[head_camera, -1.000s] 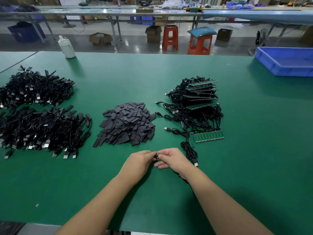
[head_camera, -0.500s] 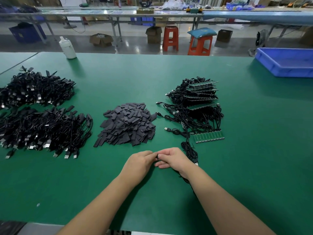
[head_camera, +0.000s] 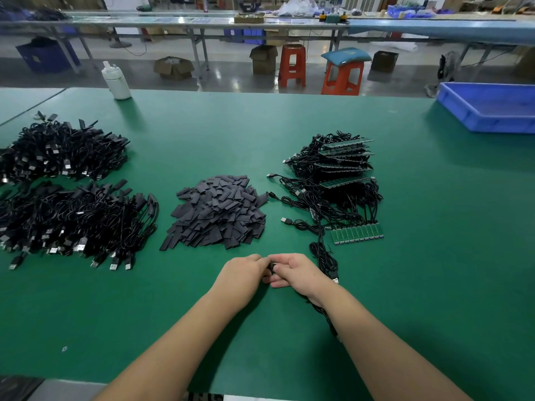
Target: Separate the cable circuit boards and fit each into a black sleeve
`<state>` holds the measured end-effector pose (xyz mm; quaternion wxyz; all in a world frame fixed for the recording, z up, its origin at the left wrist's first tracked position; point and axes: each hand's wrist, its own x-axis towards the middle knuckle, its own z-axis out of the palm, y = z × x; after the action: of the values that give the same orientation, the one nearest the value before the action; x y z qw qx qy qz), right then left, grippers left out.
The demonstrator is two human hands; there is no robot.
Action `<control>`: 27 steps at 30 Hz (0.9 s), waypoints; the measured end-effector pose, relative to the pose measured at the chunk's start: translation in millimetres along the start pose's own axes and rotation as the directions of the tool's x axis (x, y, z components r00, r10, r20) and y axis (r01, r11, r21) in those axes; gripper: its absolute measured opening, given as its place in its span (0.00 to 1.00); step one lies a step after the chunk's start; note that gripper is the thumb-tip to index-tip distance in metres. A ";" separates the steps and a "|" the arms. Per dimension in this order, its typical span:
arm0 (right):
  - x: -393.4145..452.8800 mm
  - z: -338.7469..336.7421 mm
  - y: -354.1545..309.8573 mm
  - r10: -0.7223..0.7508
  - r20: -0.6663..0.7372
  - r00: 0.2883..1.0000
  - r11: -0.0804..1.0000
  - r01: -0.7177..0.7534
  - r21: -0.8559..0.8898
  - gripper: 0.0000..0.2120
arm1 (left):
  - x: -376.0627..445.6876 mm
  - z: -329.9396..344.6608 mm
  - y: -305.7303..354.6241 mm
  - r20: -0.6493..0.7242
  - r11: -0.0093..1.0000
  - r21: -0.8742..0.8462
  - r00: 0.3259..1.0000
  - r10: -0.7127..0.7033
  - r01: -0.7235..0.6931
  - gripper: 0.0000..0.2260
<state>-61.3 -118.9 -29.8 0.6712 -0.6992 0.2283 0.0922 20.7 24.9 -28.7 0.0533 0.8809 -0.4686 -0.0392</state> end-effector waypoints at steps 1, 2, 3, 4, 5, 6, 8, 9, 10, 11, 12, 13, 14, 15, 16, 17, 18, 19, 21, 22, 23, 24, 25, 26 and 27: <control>-1.1 0.4 -0.8 -0.004 -0.004 1.000 1.000 0.004 -0.004 0.20 | 0.7 -1.4 0.9 0.021 1.000 0.015 1.000 0.017 -0.017 0.15; -2.2 0.9 -1.8 -0.008 -0.005 1.000 1.000 0.008 -0.007 0.20 | 1.1 -2.5 1.8 0.036 0.999 0.035 0.999 0.025 -0.026 0.16; -3.5 1.4 -2.8 -0.011 -0.004 1.000 1.000 0.011 -0.012 0.21 | 1.5 -3.6 3.1 0.048 0.998 0.056 0.999 0.026 -0.029 0.16; -4.6 1.9 -3.9 -0.013 -0.002 1.000 1.000 0.013 -0.018 0.21 | 2.4 -4.9 4.4 0.061 0.996 0.080 0.998 0.024 -0.029 0.16; -5.7 2.4 -4.6 -0.010 0.002 1.000 1.000 0.010 -0.021 0.21 | 2.9 -6.8 6.3 0.079 0.994 0.105 0.997 0.023 -0.031 0.16; -6.3 3.0 -5.1 -0.005 0.005 1.000 1.000 0.005 -0.021 0.21 | 3.4 -9.4 8.1 0.097 0.991 0.131 0.995 0.023 -0.036 0.16; -7.9 4.2 -7.4 0.002 0.003 1.000 1.000 -0.002 -0.027 0.21 | 3.9 -13.3 10.4 0.129 0.985 0.166 0.991 0.028 -0.049 0.15; -8.5 4.8 -9.6 0.002 0.003 1.000 0.999 -0.002 -0.035 0.21 | 3.7 -15.2 10.6 0.139 0.983 0.175 0.990 0.030 -0.055 0.15; -9.3 5.4 -12.2 0.000 0.007 1.000 0.999 0.000 -0.046 0.20 | 3.5 -16.8 10.0 0.144 0.982 0.178 0.989 0.035 -0.060 0.15; -10.1 6.0 -15.1 -0.001 0.014 1.000 0.998 0.002 -0.056 0.20 | 2.8 -16.7 8.4 0.137 0.984 0.167 0.990 0.043 -0.066 0.16; -11.0 6.6 -17.8 0.001 0.023 1.000 0.998 0.001 -0.063 0.19 | 2.4 -14.9 6.0 0.115 0.988 0.138 0.992 0.050 -0.066 0.18; -11.9 7.4 -20.5 0.005 0.031 0.999 0.998 -0.003 -0.070 0.18 | 1.8 -12.6 3.3 0.070 0.995 0.082 0.996 0.056 -0.062 0.21; -12.4 7.9 -22.3 0.011 0.036 0.999 0.997 -0.009 -0.074 0.17 | 1.2 -10.3 1.1 0.007 0.999 -0.005 0.999 0.051 -0.051 0.26; -12.3 8.1 -24.1 0.012 0.030 0.999 0.997 -0.010 -0.071 0.16 | 0.7 -8.7 0.2 -0.072 0.991 -0.132 0.997 0.023 -0.032 0.31; -11.9 7.9 -26.4 0.002 0.007 1.000 0.999 -0.001 -0.054 0.16 | 0.8 -8.3 0.3 -0.153 0.957 -0.291 0.987 -0.040 -0.006 0.33; -11.5 7.2 -29.0 -0.021 -0.029 0.999 1.000 0.021 -0.018 0.15 | 0.7 -7.4 1.1 -0.218 0.883 -0.470 0.966 -0.138 0.020 0.33; -11.1 6.3 -32.1 -0.052 -0.068 0.996 0.998 0.055 0.043 0.14 | 0.5 -6.4 2.3 -0.236 0.767 -0.639 0.936 -0.261 0.053 0.30; -10.7 4.9 -35.7 -0.079 -0.105 0.991 0.987 0.093 0.131 0.12 | 0.1 -5.9 3.4 -0.179 0.627 -0.772 0.914 -0.364 0.099 0.27; -8.1 2.7 -41.5 -0.114 -0.170 0.979 0.929 0.166 0.332 0.08 | -2.2 -6.3 7.1 0.039 0.356 -0.916 0.926 -0.377 0.183 0.18; -5.8 3.1 -43.2 -0.124 -0.201 0.972 0.894 0.197 0.403 0.09 | -4.2 -6.0 9.9 0.108 0.264 -0.944 0.942 -0.317 0.197 0.15; -3.4 4.6 -44.9 -0.126 -0.229 0.965 0.872 0.218 0.439 0.10 | -6.0 -5.6 12.2 0.130 0.211 -0.958 0.952 -0.278 0.193 0.12; -0.5 6.9 -45.4 -0.124 -0.254 0.959 0.865 0.229 0.446 0.13 | -7.6 -5.9 14.0 0.128 0.180 -0.967 0.951 -0.281 0.183 0.11; 2.4 9.6 -45.7 -0.121 -0.272 0.955 0.864 0.236 0.445 0.15 | -8.5 -7.0 15.1 0.121 0.160 -0.971 0.941 -0.316 0.179 0.10; 4.8 11.9 -46.0 -0.117 -0.289 0.950 0.868 0.239 0.435 0.17 | -8.7 -8.3 15.2 0.114 0.150 -0.973 0.926 -0.359 0.178 0.07; 6.7 13.1 -46.3 -0.124 -0.304 0.945 0.884 0.245 0.399 0.18 | -9.6 -9.9 14.3 0.113 0.150 -0.972 0.916 -0.385 0.183 0.04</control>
<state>-32.6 -107.6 7.7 0.7775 -0.5576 0.2642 -0.1216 4.8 25.5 -16.8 0.6205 0.7224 -0.1587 -0.2606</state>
